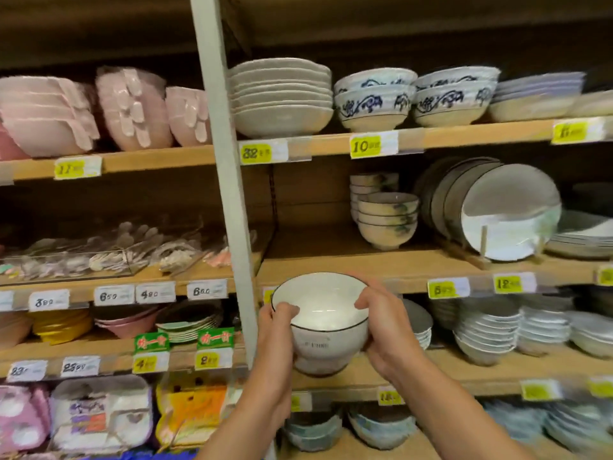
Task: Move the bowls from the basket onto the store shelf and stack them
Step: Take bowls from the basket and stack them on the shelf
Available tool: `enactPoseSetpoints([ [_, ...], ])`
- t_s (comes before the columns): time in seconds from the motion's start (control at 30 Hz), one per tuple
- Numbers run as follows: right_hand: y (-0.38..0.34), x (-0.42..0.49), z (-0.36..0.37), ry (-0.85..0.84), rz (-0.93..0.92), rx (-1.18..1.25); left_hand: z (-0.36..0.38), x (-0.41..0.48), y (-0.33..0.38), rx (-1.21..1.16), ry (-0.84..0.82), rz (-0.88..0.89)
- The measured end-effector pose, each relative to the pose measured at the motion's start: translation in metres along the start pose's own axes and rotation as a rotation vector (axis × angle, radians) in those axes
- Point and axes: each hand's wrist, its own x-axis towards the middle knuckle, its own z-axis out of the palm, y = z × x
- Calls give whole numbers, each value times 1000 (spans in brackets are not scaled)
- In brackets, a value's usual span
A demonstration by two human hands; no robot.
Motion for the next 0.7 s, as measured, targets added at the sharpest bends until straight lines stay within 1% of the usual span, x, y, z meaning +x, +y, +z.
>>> enactPoseSetpoints([
  [0.07,-10,5,-23,32,-8,5,29,-1,-4,0,4,29],
  [0.2,-34,18,-56,32,-5,32,71,5,-10,-4,-38,27],
  [0.33,-51,43,-73,36,30,28,96,24,-11,33,-43,56],
  [0.43,-55,65,-81,36,31,8,111,47,-11,57,-77,22],
  [0.53,-55,88,-87,82,-3,13,124,74,-14,112,-111,-6],
  [0.7,-58,132,-98,192,-26,22,148,121,-18,189,-225,-32],
])
